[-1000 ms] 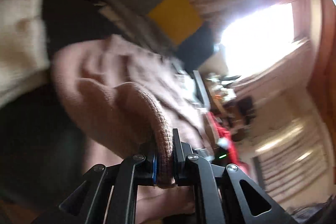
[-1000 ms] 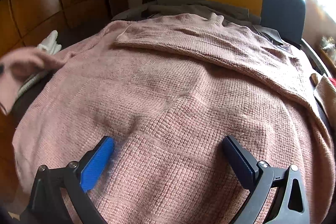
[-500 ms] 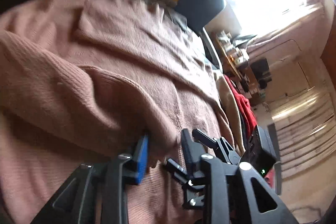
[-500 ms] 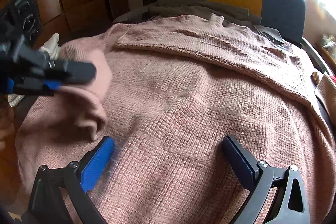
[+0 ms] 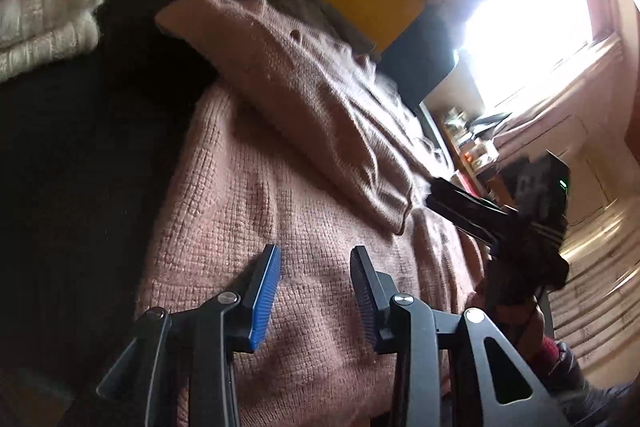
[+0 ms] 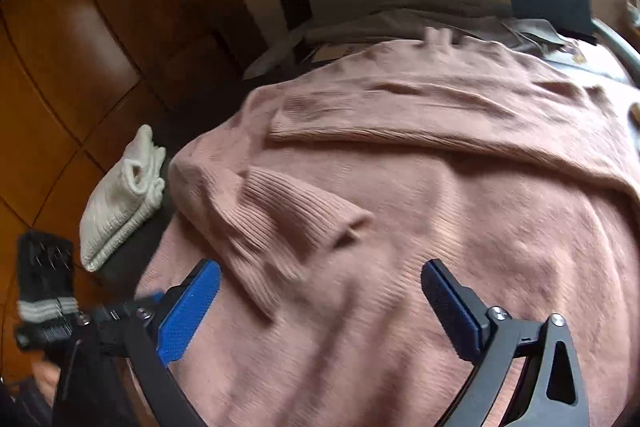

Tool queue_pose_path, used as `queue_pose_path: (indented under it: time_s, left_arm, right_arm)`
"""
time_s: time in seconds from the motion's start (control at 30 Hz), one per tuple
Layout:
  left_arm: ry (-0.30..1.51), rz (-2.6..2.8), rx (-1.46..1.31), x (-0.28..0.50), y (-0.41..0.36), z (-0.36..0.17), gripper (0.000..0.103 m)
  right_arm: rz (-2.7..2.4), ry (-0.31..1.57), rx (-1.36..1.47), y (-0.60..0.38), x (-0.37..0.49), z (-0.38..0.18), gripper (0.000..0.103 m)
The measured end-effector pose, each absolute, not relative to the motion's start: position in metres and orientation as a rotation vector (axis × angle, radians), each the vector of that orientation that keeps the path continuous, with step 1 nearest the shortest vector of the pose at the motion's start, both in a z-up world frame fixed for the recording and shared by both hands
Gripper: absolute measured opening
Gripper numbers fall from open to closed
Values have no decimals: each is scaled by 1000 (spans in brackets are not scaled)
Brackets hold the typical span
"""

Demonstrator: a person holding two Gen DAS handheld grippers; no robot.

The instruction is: Fold clothes

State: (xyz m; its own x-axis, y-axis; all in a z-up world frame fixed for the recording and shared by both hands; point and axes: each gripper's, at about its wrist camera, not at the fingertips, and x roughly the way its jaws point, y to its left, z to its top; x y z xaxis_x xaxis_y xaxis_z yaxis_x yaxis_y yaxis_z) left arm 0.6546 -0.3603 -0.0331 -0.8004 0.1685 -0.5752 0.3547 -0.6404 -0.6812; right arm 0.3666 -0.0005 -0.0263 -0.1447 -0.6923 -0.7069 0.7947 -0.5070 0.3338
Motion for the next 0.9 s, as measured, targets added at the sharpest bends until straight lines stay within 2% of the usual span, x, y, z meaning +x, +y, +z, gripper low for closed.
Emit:
queue_pose_path:
  time_s: [0.17, 0.23, 0.27, 0.3, 0.33, 0.43, 0.5, 0.8, 0.9]
  left_arm:
    - [1305, -2583, 951, 651, -364, -42, 35]
    - [1309, -2581, 957, 650, -364, -40, 32]
    - [1311, -2579, 960, 650, -364, -39, 32]
    - [1313, -2578, 963, 650, -364, -38, 31]
    - [1315, -2577, 966, 649, -364, -37, 31]
    - [1321, -2573, 975, 649, -364, -33, 37]
    - [1300, -2577, 979, 645, -365, -29, 37]
    - [1248, -2621, 955, 578, -385, 1, 40]
    - [1190, -2626, 947, 552, -386, 1, 41]
  right_arm:
    - [-1855, 251, 1090, -47, 363, -40, 90]
    - [-1887, 302, 1097, -58, 362, -45, 78]
    - [-1908, 352, 1070, -64, 366, -44, 56]
    - [-1898, 381, 1060, -68, 369, -43, 24]
    - [-1894, 436, 1040, -73, 373, -41, 12]
    - [-1878, 599, 971, -88, 385, -31, 11]
    - [-1870, 696, 866, -94, 394, -6, 11]
    - [-1998, 815, 399, -103, 379, 175, 11]
    - [-2042, 851, 323, -108, 363, 213, 11]
